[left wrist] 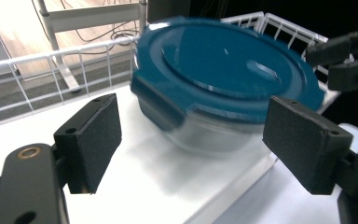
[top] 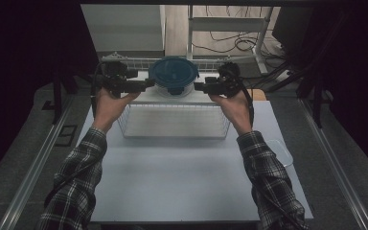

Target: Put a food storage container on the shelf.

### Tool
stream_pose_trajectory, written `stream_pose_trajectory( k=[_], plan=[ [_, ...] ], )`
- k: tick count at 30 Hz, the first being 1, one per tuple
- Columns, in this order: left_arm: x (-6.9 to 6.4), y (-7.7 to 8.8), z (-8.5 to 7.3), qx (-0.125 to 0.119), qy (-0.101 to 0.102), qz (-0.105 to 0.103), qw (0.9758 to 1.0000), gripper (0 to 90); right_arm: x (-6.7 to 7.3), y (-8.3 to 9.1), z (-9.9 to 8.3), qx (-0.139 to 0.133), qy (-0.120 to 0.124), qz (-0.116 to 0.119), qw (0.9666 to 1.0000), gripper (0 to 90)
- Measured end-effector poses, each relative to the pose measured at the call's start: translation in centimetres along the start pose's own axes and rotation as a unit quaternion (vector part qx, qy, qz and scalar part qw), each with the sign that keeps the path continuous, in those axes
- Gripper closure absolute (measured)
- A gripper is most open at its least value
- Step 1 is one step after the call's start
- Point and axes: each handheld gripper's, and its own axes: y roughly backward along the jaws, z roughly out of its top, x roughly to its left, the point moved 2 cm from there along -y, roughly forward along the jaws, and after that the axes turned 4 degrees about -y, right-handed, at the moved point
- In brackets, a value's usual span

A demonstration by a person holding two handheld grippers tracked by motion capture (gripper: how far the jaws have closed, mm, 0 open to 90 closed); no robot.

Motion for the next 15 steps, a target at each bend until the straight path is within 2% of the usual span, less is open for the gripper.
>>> stream_pose_trajectory(
  k=[4, 9, 15],
  plan=[
    [-0.7, 0.3, -0.9, 0.005, -0.007, 0.003, 1.0, 13.0, 0.2, 0.2, -1.0, -0.007, 0.004, 0.002, 1.0, 33.3],
    [-1.5, 0.8, -2.2, 0.009, -0.016, -0.004, 0.9998, 10.5, 0.5, 0.3, -2.0, -0.013, 0.014, 0.005, 0.9998, 27.8],
    [-2.1, 1.8, -4.1, 0.014, -0.025, 0.002, 0.9996, 8.4, 1.3, 0.4, -3.2, -0.018, 0.03, 0.011, 0.9993, 22.2]
  ],
)
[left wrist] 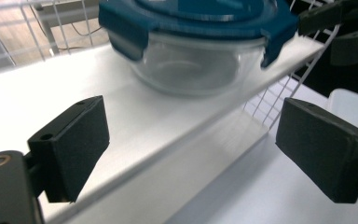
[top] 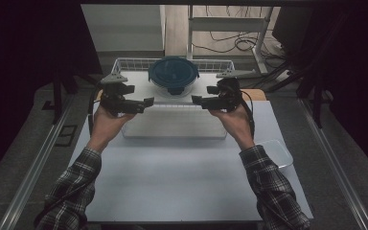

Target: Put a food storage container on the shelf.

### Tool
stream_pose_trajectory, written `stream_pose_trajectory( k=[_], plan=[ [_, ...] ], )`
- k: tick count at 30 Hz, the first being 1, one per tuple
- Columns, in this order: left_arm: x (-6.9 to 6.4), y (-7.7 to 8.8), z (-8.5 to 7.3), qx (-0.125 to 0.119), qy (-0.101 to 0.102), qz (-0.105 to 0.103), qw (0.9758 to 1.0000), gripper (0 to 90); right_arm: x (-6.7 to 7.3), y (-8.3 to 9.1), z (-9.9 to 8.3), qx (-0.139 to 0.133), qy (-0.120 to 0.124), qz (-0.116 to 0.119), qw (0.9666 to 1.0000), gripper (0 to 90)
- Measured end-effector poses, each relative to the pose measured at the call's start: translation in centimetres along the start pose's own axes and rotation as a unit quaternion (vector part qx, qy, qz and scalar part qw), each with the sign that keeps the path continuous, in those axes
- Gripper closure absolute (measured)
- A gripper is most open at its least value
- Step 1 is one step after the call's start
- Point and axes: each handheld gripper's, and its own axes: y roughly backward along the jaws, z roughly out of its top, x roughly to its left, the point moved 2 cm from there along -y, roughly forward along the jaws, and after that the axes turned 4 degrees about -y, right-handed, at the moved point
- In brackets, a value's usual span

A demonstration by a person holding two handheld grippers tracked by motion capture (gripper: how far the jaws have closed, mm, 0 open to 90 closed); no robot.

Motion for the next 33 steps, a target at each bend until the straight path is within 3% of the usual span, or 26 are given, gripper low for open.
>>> stream_pose_trajectory(
  k=[12, 15, 21, 33],
  plan=[
    [-1.1, 0.9, -3.5, 0.001, 0.003, -0.01, 0.9999, 3.3, 1.6, 0.4, -2.1, -0.001, 0.018, 0.015, 0.9997, 11.9],
    [-1.9, 1.1, -4.4, 0.0, -0.014, -0.005, 0.9999, 2.2, 2.2, 0.6, -2.9, -0.001, 0.019, 0.019, 0.9996, 8.5],
    [-3.1, 1.3, -5.7, -0.004, -0.026, -0.01, 0.9996, 0.7, 2.8, 1.3, -4.1, -0.002, 0.023, 0.026, 0.9994, 5.6],
    [-5.5, 2.1, -9.0, -0.022, -0.033, -0.016, 0.9991, 2.6, 4.3, 2.8, -7.5, 0.001, 0.05, 0.024, 0.9985, 1.5]
  ],
)
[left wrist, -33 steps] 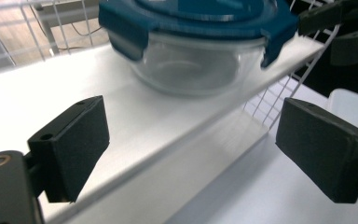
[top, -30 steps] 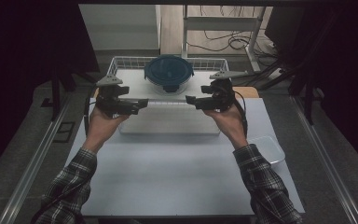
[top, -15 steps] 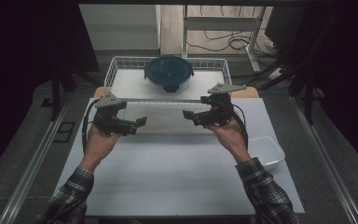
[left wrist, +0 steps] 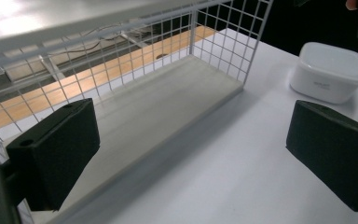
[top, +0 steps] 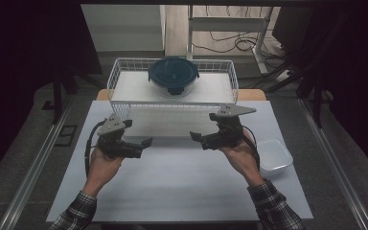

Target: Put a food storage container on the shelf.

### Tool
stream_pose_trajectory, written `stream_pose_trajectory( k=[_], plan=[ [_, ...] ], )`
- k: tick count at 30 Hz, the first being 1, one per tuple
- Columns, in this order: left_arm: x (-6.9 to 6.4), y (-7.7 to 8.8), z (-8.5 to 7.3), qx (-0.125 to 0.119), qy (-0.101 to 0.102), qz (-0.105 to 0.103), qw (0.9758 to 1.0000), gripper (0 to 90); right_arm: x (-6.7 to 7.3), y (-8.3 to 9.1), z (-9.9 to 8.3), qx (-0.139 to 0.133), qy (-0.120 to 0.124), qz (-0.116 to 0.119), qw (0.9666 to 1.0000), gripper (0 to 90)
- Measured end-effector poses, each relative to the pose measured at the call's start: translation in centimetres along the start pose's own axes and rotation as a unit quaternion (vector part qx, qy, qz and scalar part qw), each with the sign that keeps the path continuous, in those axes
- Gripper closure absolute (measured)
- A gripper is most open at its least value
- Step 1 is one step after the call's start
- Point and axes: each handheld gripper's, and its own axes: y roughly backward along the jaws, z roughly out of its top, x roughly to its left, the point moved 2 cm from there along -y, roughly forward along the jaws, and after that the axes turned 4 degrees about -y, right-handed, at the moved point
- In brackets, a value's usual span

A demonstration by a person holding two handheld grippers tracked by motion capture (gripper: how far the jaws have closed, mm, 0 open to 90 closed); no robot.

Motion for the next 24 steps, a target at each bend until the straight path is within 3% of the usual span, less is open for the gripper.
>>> stream_pose_trajectory(
  k=[10, 15, 24],
  plan=[
    [-2.5, 0.1, -3.1, 0.01, -0.016, -0.021, 0.9996, 4.3, 1.4, 1.7, -3.6, -0.005, -0.003, -0.012, 0.9999, 0.0],
    [-3.5, 0.1, -4.4, 0.019, -0.025, -0.016, 0.9994, 3.4, 1.7, 2.2, -5.3, -0.002, -0.004, -0.017, 0.9999, 0.0],
    [-4.9, 0.9, -8.1, 0.033, -0.015, -0.008, 0.9993, 2.3, 2.1, 2.6, -9.2, 0.003, -0.011, -0.025, 0.9996, 0.0]
  ],
)
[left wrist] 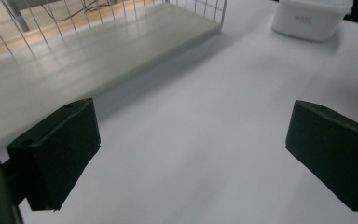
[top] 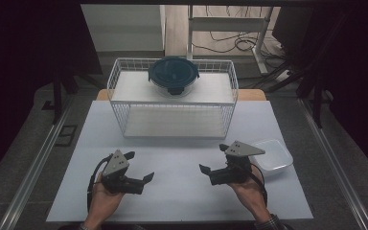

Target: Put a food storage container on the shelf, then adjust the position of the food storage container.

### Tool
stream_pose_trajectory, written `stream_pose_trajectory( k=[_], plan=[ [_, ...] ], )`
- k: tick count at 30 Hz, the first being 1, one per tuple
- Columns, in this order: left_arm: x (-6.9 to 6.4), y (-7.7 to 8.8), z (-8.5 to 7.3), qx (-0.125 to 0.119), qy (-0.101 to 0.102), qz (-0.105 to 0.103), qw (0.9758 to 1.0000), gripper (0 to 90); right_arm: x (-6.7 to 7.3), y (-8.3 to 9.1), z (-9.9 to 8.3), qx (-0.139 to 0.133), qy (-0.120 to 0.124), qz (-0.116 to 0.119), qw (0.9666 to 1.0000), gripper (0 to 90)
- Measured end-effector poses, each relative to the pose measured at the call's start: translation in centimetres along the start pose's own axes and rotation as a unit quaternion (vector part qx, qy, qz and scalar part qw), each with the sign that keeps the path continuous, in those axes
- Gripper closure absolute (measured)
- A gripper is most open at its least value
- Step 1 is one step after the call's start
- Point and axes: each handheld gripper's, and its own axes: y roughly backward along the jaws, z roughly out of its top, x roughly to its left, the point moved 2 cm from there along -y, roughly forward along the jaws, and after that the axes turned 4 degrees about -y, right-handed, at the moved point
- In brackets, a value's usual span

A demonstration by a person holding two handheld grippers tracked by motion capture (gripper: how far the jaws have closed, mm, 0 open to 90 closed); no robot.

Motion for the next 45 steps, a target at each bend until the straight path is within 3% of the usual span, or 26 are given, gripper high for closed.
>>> stream_pose_trajectory(
  k=[3, 7, 9, 13, 20, 25, 33, 36, 38, 45],
  plan=[
    [-0.4, 0.3, -1.3, 0.002, 0.005, 0.006, 1.0, 2.1, 0.5, 0.1, -1.1, 0.001, 0.003, -0.001, 1.0, 0.0],
    [-0.6, 0.7, -2.2, 0.007, -0.005, 0.02, 0.9998, 1.9, 1.1, 0.0, -2.9, 0.004, 0.013, -0.001, 0.9999, 0.0],
    [-0.6, 1.0, -3.0, 0.008, -0.005, 0.029, 0.9995, 1.9, 1.2, -0.3, -3.8, 0.016, 0.01, 0.009, 0.9998, 0.0],
    [-0.4, 0.8, -3.8, 0.025, -0.005, 0.034, 0.9991, 1.9, 1.1, -1.1, -5.1, 0.039, 0.018, 0.003, 0.9991, 0.0],
    [-0.5, 0.5, -4.0, 0.032, -0.015, 0.034, 0.9988, 1.4, 0.6, -1.0, -5.1, 0.044, 0.02, -0.017, 0.9987, 0.0],
    [-0.2, 0.6, -4.1, 0.03, -0.009, 0.035, 0.9989, 1.4, 0.0, -0.6, -4.8, 0.039, 0.014, -0.035, 0.9985, 0.0],
    [-0.1, 0.4, -4.3, 0.034, -0.004, 0.032, 0.9989, 1.5, -1.4, 0.2, -3.9, 0.054, -0.022, -0.053, 0.9969, 0.2],
    [0.0, 0.4, -4.3, 0.035, -0.003, 0.032, 0.9989, 1.6, -2.2, 0.9, -3.4, 0.055, -0.046, -0.06, 0.9956, 12.3],
    [0.0, 0.4, -4.3, 0.034, -0.002, 0.032, 0.9989, 1.7, -2.7, 1.5, -3.1, 0.056, -0.055, -0.071, 0.9944, 26.2],
    [0.1, 0.3, -4.3, 0.037, -0.002, 0.03, 0.9988, 2.0, -5.5, 3.3, -2.5, 0.067, -0.048, -0.11, 0.9906, 63.5]
  ],
)
